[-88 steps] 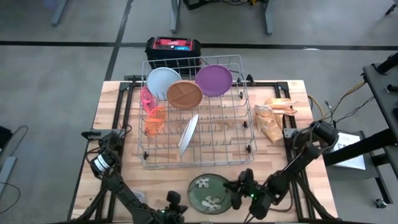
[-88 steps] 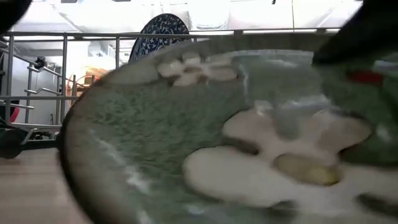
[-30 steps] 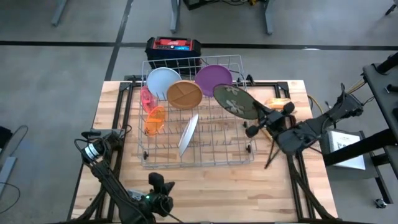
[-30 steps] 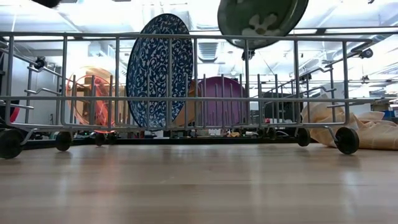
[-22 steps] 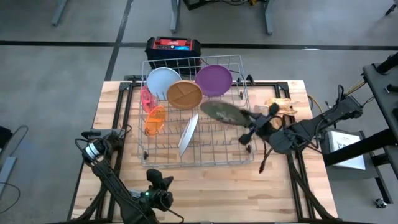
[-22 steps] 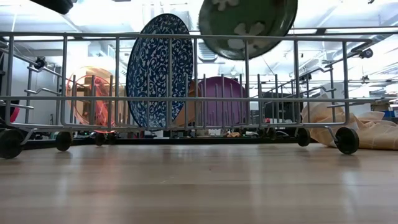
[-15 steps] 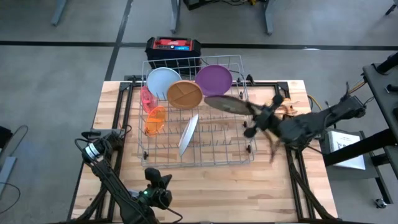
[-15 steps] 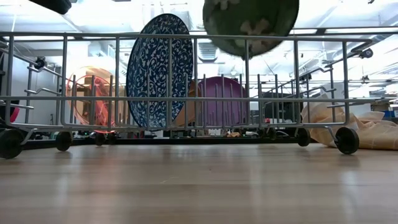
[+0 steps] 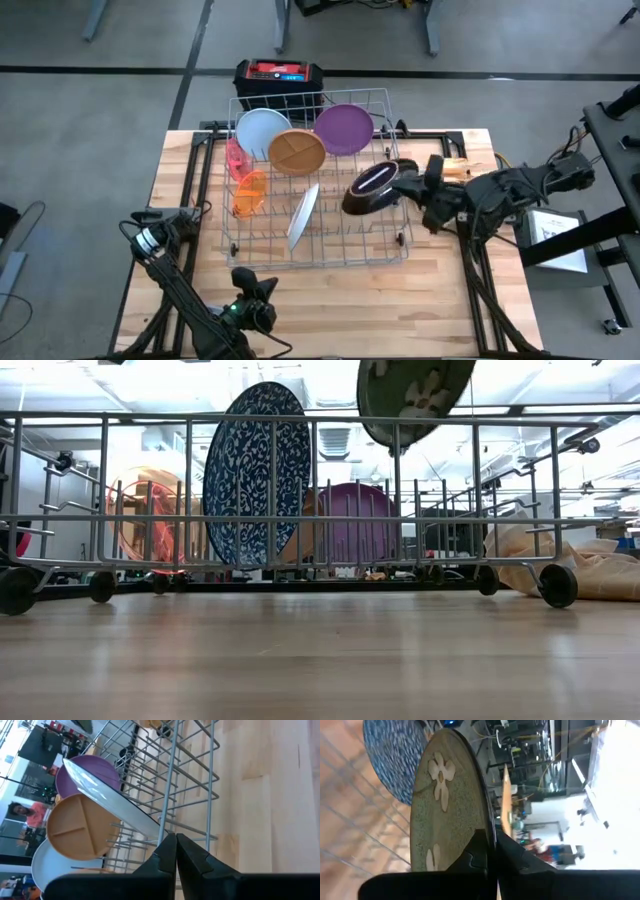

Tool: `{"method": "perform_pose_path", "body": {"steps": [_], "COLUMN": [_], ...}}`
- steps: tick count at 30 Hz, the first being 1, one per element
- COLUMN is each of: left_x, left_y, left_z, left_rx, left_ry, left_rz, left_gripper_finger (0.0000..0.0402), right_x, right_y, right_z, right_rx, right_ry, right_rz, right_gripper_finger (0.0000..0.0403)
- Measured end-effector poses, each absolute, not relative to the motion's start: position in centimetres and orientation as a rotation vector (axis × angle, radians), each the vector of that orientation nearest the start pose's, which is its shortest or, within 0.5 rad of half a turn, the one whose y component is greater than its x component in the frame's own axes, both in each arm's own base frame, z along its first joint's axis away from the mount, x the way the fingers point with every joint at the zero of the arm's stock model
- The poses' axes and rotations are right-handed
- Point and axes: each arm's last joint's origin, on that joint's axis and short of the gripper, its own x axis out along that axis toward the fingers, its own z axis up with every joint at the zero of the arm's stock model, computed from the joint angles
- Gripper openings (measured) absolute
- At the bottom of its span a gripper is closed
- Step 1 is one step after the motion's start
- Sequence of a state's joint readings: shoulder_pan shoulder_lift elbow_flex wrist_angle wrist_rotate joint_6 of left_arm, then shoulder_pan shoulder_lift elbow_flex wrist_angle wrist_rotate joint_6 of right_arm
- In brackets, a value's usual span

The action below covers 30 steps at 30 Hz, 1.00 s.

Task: Sort dishes
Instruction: Put the green plate into the dish rack

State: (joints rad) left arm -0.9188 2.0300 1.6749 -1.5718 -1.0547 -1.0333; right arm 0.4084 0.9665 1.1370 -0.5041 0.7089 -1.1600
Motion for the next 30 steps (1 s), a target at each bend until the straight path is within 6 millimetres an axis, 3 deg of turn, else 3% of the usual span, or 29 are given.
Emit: {"method": "perform_pose_path", "body": {"steps": [12, 30], "left_x": [23.8, 23.9], "left_y": [-27.0, -26.9], "left_z": [23.4, 23.4], "left_rx": [0.668, 0.665], "left_ry": [0.788, 0.783], "left_rz": [0.547, 0.551], "left_gripper_finger": [0.0000, 0.0000], "right_x": [21.9, 25.6], "right_y": [6.3, 6.4], "right_z": [36.6, 33.0], "right_rx": [-1.569, -1.649], "right_ry": [0.502, 0.652], "right_rz": [0.119, 0.265], "right_gripper_finger": [0.0000, 0.0000]}}
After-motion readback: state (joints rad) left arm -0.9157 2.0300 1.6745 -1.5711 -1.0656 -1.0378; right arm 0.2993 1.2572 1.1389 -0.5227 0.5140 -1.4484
